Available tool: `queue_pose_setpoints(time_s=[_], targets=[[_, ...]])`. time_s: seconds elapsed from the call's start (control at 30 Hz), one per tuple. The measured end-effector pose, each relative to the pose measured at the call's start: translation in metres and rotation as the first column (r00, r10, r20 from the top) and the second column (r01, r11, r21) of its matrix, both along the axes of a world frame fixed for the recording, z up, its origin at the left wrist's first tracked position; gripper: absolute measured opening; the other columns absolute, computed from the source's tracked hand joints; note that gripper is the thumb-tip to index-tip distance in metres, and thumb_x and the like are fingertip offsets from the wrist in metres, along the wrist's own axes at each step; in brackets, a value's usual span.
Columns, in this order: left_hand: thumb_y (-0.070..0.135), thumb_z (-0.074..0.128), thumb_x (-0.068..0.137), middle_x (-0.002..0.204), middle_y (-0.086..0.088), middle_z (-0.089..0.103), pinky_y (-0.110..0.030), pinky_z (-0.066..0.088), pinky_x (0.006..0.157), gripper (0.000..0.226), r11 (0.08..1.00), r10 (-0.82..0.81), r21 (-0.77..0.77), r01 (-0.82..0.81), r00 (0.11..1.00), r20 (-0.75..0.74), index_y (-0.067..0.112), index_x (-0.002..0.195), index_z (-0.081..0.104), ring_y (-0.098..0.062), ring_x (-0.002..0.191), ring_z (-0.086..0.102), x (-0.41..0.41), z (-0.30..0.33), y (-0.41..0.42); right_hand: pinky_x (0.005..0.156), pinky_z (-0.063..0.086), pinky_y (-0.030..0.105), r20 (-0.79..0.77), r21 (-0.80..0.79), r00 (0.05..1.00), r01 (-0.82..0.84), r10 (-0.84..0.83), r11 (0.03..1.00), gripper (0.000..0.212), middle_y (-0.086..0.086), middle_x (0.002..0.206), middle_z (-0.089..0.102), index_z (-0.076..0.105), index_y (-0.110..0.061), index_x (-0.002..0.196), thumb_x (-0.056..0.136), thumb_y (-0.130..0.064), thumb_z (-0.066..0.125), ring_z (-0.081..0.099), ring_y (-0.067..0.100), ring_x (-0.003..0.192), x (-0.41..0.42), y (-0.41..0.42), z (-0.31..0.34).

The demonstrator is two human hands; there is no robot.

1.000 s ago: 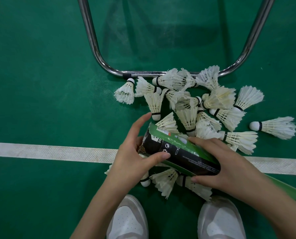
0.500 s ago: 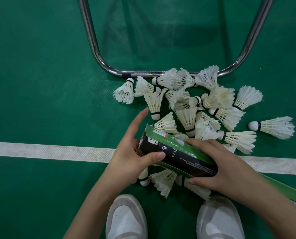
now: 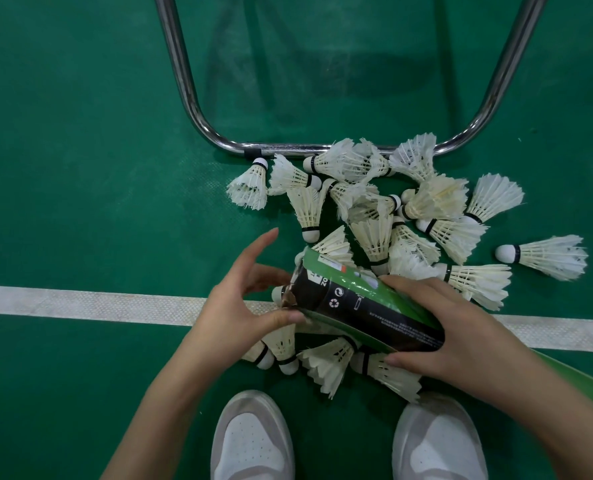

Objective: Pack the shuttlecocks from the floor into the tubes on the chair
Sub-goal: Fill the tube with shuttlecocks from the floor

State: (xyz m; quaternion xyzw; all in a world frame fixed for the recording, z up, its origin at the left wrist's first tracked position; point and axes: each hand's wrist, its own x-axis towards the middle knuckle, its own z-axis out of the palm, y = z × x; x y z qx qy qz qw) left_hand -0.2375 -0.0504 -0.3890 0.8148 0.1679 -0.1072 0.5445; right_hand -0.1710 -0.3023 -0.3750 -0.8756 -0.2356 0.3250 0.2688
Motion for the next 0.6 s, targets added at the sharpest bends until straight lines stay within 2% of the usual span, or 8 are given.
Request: queue_pose_setpoints(time_s=[0.07, 0.17, 0.27, 0.37, 0.5, 0.6], targets=[[0.025, 0.081, 0.066, 0.094, 0.027, 0.065, 0.004, 0.034, 0.084, 0.088, 0.996, -0.029, 0.083, 0.032, 0.999, -0.037, 0.061, 0.124, 0.026, 0.017, 0.098, 0.053, -0.002, -0.009, 0.005, 0.086, 0.048, 0.028, 0.005, 0.003, 1.0, 0.019, -0.019, 1.0, 0.08, -0.038, 0.114, 0.032, 0.015, -0.077, 0.111, 0.061, -0.054, 0.073, 0.044, -0.005, 0.102, 0.002, -0.004, 0.0], [0.017, 0.077, 0.075, 0.095, 0.026, 0.06, 0.006, 0.034, 0.076, 0.083, 0.979, -0.079, 0.178, 0.094, 0.993, -0.092, 0.054, 0.131, 0.028, 0.023, 0.094, 0.05, -0.008, -0.023, 0.007, 0.086, 0.047, 0.027, 0.018, 0.011, 0.999, 0.033, -0.034, 0.999, 0.081, -0.037, 0.112, 0.035, 0.017, -0.076, 0.11, 0.061, -0.052, 0.076, 0.045, -0.005, 0.102, 0.004, -0.007, 0.0], [0.022, 0.072, 0.081, 0.096, 0.021, 0.062, -0.005, 0.037, 0.079, 0.075, 0.951, -0.129, 0.266, 0.16, 0.983, -0.133, 0.043, 0.139, 0.03, 0.011, 0.096, 0.055, -0.012, -0.034, 0.005, 0.086, 0.047, 0.028, 0.027, 0.013, 0.999, 0.028, -0.028, 1.0, 0.081, -0.037, 0.111, 0.035, 0.017, -0.075, 0.111, 0.06, -0.052, 0.075, 0.044, -0.006, 0.102, 0.004, -0.007, -0.001], [0.027, 0.068, 0.084, 0.09, 0.022, 0.063, -0.017, 0.041, 0.078, 0.068, 0.931, -0.133, 0.322, 0.174, 0.98, -0.145, 0.043, 0.139, 0.031, 0.0, 0.093, 0.059, -0.012, -0.036, 0.004, 0.086, 0.047, 0.028, 0.032, 0.015, 0.999, 0.021, -0.021, 1.0, 0.08, -0.038, 0.111, 0.035, 0.017, -0.075, 0.112, 0.06, -0.054, 0.074, 0.043, -0.008, 0.103, 0.003, -0.007, -0.001], [0.027, 0.066, 0.086, 0.075, 0.031, 0.059, -0.016, 0.04, 0.069, 0.061, 0.921, -0.126, 0.351, 0.166, 0.983, -0.135, 0.046, 0.135, 0.034, 0.0, 0.083, 0.058, -0.01, -0.032, 0.001, 0.086, 0.047, 0.027, 0.026, 0.023, 1.0, 0.015, -0.016, 1.0, 0.079, -0.038, 0.111, 0.035, 0.017, -0.074, 0.112, 0.061, -0.054, 0.074, 0.043, -0.009, 0.103, 0.002, -0.006, -0.002], [0.026, 0.066, 0.085, 0.074, 0.029, 0.063, -0.007, 0.039, 0.068, 0.058, 0.934, -0.081, 0.338, 0.113, 0.991, -0.106, 0.048, 0.131, 0.039, 0.006, 0.082, 0.059, -0.01, -0.03, 0.003, 0.086, 0.047, 0.027, 0.033, 0.02, 0.999, 0.012, -0.012, 1.0, 0.08, -0.039, 0.113, 0.033, 0.016, -0.075, 0.113, 0.061, -0.055, 0.073, 0.043, -0.007, 0.102, 0.002, -0.006, -0.002]])
